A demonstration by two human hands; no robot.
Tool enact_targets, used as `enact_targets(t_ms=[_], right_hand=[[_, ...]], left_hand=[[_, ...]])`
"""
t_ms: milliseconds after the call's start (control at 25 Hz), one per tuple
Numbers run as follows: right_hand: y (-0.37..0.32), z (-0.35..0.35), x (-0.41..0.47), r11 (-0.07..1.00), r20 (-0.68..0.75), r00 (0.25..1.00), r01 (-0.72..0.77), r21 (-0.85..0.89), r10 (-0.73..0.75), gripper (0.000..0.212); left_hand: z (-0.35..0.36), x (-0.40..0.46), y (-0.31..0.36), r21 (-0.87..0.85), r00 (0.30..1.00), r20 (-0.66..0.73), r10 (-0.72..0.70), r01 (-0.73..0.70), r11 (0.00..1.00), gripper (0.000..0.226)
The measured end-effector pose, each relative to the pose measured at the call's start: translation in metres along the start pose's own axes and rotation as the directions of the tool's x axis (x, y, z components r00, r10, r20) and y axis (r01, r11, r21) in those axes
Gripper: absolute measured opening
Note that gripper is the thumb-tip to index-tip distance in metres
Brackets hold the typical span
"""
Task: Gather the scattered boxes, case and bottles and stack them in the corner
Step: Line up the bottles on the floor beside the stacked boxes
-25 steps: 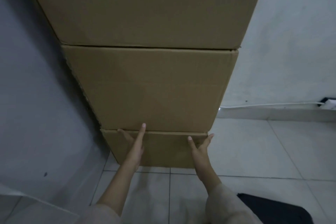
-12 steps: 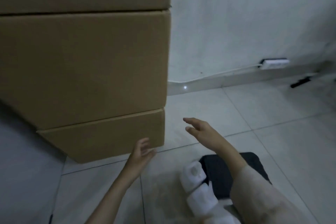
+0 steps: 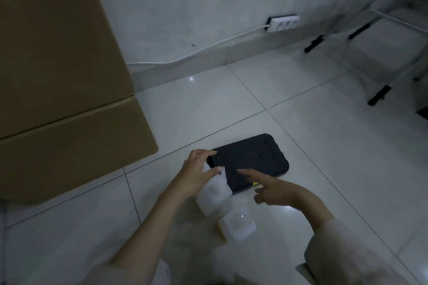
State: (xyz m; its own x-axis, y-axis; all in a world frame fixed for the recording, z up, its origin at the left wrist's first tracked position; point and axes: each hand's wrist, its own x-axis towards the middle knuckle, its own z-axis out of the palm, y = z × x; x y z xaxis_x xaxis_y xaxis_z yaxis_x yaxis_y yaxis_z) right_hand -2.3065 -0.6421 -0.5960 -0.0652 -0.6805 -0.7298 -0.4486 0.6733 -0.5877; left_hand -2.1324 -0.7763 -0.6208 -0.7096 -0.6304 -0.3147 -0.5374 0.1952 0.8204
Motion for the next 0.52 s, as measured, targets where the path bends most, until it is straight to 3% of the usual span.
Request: enact_targets(t_ms=[120,240,360,520], right_hand=[[0.021,0.009,-0.014,0.995,0.071,0.995,-0.072,0.069,0.067,0.086],[0.044,0.024,-0.016,0.999,0.100,0.994,-0.038,0.028,0.035,0.094],[0.058,0.053,-0.007,0.993,0.020,0.993,0.116,0.016,-0.116,0.095],[0.059,0.076,0.010,0.973,-0.120,0.966,0.230,0.004,-0.228,0.077]], left_hand=[[0.002,0.007,0.000,0.089,1.000,-0.023,0.003,-0.001,0.996,0.042],[0.000,0.011,-0.003,0.136,0.998,-0.063,0.009,0.000,0.991,0.049],[-0.004,0.014,-0.009,0.140,0.992,-0.122,0.026,-0.009,0.990,0.049],[-0.011,0.014,-0.015,-0.027,0.971,-0.236,-0.026,0.021,0.999,0.034]])
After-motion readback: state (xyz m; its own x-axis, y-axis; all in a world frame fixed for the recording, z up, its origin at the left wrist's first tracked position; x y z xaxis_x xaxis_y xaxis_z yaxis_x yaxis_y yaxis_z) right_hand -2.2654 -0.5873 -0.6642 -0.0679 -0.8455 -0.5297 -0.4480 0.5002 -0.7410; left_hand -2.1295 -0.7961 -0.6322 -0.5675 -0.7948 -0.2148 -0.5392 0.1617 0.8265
